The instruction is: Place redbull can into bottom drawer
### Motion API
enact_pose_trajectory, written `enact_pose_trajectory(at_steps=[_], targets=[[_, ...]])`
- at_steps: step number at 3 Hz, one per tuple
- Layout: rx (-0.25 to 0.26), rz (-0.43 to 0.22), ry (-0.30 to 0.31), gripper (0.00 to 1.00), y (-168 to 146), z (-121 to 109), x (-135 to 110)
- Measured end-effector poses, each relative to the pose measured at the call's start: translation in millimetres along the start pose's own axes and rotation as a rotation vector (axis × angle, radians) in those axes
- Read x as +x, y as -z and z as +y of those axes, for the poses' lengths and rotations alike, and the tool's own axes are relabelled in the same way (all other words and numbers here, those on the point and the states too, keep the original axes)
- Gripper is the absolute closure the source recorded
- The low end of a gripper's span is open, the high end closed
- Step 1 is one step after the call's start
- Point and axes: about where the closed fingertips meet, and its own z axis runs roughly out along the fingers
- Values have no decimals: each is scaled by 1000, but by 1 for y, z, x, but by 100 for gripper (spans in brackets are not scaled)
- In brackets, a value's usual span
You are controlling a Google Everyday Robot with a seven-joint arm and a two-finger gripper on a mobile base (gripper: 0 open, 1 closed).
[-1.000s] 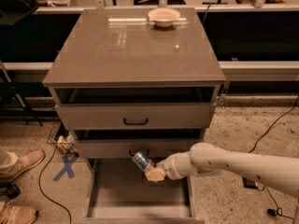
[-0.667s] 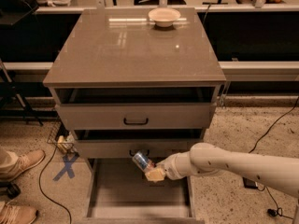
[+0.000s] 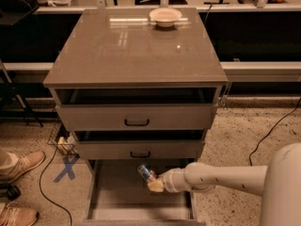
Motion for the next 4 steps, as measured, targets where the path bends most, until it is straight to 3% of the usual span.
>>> enact_pose_trajectory(at_steps=[1,2,3,4], targets=[[13,17,-21,100,-44,-21,28],[-30,31,-62,83,-89,-37,53],[-120,33,-108,60,-129,-44,69],[-177,23,-128,37,-160,-53,68]])
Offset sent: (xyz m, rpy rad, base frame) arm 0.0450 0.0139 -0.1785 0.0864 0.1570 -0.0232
